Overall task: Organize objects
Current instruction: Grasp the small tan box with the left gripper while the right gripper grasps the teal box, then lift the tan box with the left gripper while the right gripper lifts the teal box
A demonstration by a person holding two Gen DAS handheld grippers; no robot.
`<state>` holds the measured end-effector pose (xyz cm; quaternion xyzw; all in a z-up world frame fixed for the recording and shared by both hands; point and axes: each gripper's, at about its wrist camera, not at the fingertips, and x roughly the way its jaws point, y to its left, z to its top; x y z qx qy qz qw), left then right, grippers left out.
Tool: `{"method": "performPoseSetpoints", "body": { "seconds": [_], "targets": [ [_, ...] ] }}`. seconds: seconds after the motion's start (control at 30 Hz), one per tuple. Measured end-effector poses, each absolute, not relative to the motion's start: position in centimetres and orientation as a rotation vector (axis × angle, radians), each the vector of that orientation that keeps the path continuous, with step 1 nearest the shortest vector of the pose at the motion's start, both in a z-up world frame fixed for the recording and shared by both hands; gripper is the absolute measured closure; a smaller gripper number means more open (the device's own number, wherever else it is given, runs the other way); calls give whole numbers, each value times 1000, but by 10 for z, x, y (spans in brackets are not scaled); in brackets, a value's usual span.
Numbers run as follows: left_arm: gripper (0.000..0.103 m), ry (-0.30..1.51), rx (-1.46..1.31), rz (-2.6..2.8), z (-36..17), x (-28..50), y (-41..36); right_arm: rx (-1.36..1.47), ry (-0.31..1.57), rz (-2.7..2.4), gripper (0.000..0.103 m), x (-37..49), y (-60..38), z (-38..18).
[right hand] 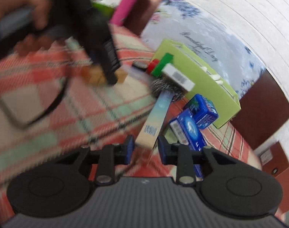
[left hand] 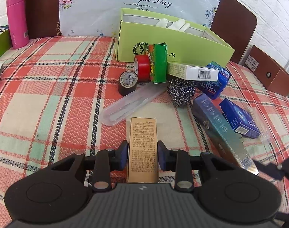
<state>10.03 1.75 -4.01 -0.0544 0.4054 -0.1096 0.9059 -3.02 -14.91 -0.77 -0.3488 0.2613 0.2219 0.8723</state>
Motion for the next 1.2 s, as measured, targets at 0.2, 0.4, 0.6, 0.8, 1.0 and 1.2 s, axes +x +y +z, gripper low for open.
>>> {"method": "performPoseSetpoints", "body": {
  "seconds": [0.2, 0.4, 0.6, 0.8, 1.0, 1.2],
  "targets": [
    [69, 841, -93, -223, -38, 98, 13, -238, 676, 477, 54, 0, -169, 15],
    [54, 841, -100, -196, -39, 101, 12, -128, 686, 417, 45, 32, -163, 6],
    [62, 843, -82, -219, -39, 106, 5, -101, 721, 391, 60, 51, -155, -8],
    [60, 840, -49, -209, -40, 108, -4, -103, 721, 382, 59, 58, -150, -7],
    [60, 840, -38, -206, -41, 109, -6, -93, 731, 370, 59, 66, -147, -9],
    [71, 829, -22, -206, -41, 107, -7, -86, 742, 377, 65, 65, -150, -8]
  ]
}}
